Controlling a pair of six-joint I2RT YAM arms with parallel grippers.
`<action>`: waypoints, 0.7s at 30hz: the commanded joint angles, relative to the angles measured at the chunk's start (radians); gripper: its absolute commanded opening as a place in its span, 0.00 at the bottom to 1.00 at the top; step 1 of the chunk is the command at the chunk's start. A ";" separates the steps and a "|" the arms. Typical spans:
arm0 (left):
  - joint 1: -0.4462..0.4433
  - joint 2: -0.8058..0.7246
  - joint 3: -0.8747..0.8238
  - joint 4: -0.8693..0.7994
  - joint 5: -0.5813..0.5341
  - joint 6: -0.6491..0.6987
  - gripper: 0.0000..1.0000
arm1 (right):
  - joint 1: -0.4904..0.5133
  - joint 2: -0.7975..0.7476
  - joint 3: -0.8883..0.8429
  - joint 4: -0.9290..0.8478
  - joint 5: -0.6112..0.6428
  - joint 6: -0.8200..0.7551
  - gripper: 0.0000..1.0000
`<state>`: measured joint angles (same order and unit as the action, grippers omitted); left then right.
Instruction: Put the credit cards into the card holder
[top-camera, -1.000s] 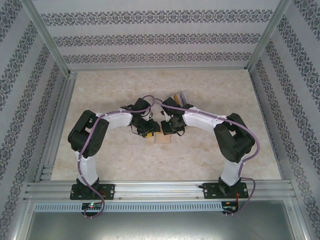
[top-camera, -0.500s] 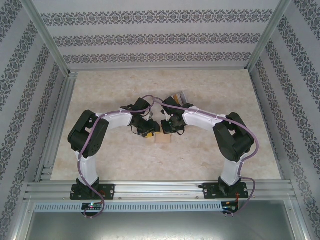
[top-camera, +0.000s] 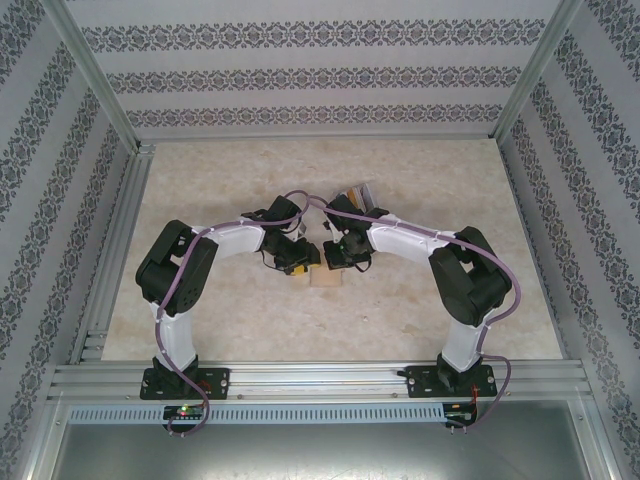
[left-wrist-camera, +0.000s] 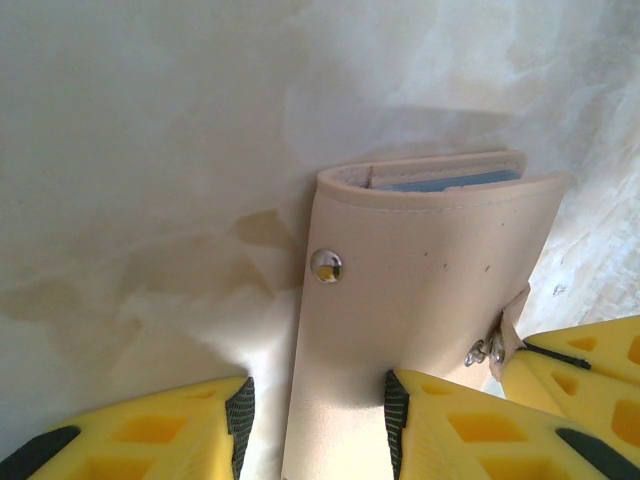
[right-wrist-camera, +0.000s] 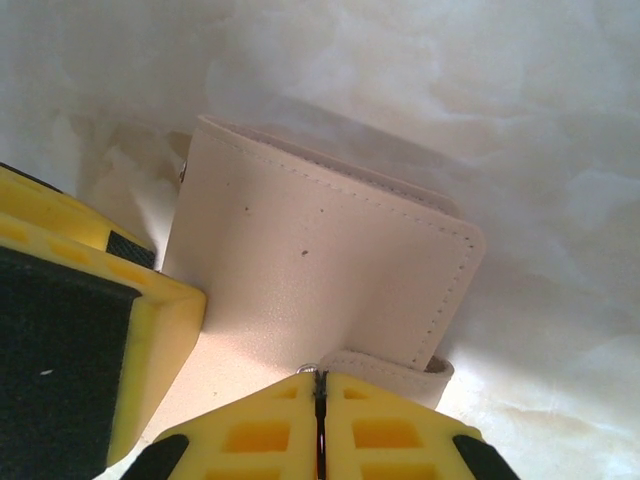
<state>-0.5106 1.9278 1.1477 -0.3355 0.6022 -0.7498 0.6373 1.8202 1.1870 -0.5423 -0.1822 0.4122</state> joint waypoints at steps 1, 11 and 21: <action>-0.043 0.077 -0.025 0.179 -0.034 0.010 0.43 | 0.003 -0.032 -0.005 -0.012 -0.019 -0.007 0.11; -0.045 0.074 -0.022 0.178 -0.033 0.008 0.43 | 0.003 -0.001 0.000 0.006 -0.030 -0.010 0.11; -0.045 0.079 -0.023 0.180 -0.033 0.007 0.43 | 0.004 0.024 0.005 0.008 -0.025 -0.010 0.11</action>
<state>-0.5106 1.9270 1.1477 -0.3355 0.6022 -0.7498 0.6373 1.8240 1.1866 -0.5385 -0.2024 0.4118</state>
